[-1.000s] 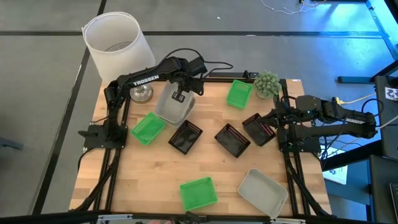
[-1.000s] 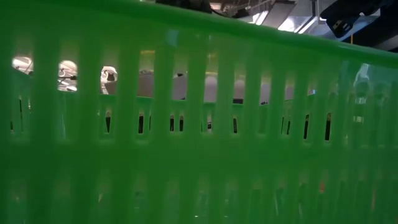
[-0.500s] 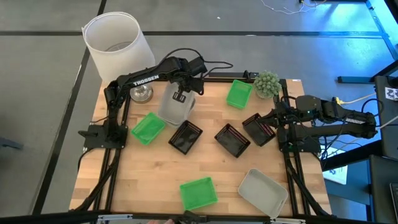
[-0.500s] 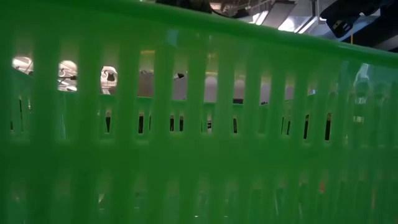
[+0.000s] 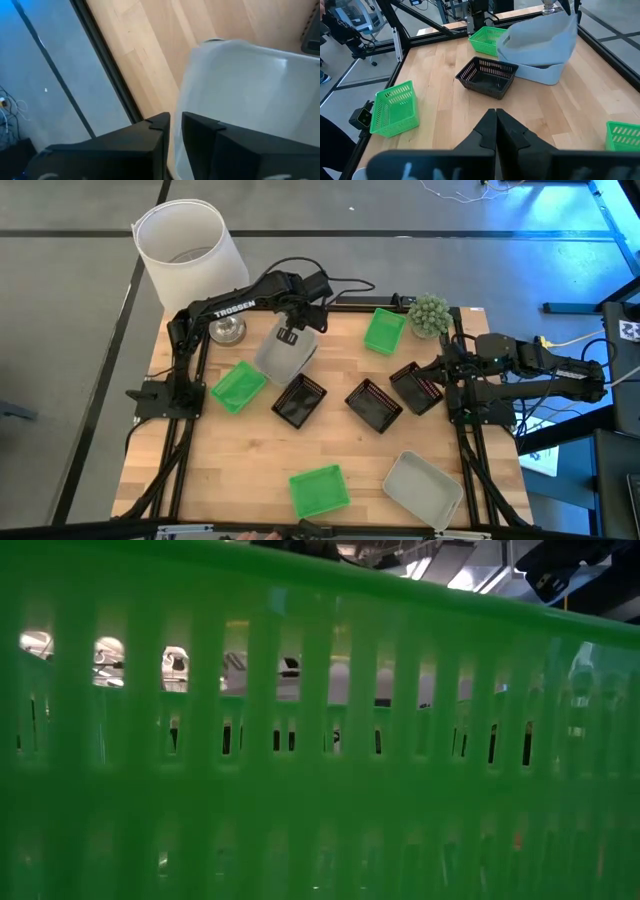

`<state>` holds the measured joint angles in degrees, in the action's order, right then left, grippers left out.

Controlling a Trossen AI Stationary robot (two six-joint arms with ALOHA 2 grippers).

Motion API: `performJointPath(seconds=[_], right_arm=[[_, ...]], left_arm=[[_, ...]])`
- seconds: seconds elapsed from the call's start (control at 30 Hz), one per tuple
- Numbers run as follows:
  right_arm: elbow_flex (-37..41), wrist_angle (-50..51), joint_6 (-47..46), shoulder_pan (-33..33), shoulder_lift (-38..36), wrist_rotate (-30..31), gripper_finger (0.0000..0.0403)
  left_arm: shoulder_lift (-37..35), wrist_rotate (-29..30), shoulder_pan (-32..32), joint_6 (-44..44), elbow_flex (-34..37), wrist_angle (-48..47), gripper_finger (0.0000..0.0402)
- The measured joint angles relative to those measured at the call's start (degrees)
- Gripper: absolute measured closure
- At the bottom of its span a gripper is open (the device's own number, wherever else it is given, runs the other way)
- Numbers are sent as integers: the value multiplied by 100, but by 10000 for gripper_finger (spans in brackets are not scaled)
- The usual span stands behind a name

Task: Stack baskets by color
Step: Stack the bottom left gray bin on top of the top gray bin

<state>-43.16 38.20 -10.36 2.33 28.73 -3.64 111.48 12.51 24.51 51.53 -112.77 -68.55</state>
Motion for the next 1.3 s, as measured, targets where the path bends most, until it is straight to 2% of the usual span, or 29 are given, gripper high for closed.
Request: performJointPath(seconds=[0.3, 0.4, 0.5, 0.6, 0.73, 0.87, 0.97, 1.03, 1.17, 1.3], right_arm=[[0, 6, 6, -1, 0, 0, 402], [0, 6, 24, -1, 0, 0, 402], [0, -96, 5, 1, 7, 0, 402], [0, -186, -190, 0, 4, 84, 402], [0, -340, -384, 2, 165, 734, 402], [-18, -667, -426, 2, 576, 905, 403], [-321, -683, -437, 2, 1085, 909, 403], [-703, -520, -439, 2, 1478, 940, 403], [-1698, 22, -223, 2, 2359, 973, 403], [-2636, 485, 67, 4, 3231, 1204, 402]], left_arm=[[-2, 371, -90, 68, 0, 10, 385], [-2, 316, -193, -10, -142, -157, 395], [-12, -54, -290, -409, -425, -183, 400], [-75, -692, -346, -1053, -795, -363, 398], [-317, -1427, -421, -1818, -1198, -576, 400], [-701, -1489, -645, -2271, -1342, -593, 396], [-1084, -1460, -858, -2640, -1368, -548, 399], [-1303, -1357, -1026, -2950, -1369, -573, 401], [-1713, -797, -1367, -3489, -1366, -728, 396], [-2134, -719, -1676, -3826, -1377, -883, 400]])
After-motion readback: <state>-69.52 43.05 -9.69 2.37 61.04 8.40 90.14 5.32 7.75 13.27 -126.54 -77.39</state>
